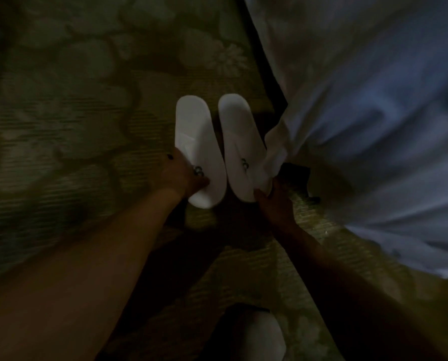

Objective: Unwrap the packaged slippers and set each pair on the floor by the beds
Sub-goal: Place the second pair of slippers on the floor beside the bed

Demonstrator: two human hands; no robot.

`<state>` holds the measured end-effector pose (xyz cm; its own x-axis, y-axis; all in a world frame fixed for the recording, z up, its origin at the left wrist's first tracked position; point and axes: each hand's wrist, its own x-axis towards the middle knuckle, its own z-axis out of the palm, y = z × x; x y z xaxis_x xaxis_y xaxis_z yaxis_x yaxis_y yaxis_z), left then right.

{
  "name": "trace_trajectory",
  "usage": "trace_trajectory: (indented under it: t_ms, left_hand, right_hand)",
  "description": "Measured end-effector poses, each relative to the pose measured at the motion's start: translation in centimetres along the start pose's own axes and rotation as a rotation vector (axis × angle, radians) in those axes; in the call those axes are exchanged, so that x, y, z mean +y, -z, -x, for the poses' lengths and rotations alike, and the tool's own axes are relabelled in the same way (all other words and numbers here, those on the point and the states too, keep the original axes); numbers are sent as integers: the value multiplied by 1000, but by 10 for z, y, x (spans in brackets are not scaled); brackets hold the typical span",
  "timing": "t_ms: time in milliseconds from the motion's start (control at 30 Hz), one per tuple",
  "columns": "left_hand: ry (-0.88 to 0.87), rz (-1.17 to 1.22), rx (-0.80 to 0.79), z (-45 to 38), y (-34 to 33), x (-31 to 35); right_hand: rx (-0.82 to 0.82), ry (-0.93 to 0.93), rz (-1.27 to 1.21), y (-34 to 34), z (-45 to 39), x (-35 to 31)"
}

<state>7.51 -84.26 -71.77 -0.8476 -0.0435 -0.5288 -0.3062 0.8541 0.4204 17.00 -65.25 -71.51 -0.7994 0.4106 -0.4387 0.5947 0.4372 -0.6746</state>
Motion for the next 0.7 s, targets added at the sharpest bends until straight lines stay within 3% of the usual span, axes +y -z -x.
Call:
trace_trajectory:
  t_ms: [700]
  left_hand:
    - [-91,-2,36,8,-13,-14]
  right_hand:
    - [93,-17,-70,5,8,18]
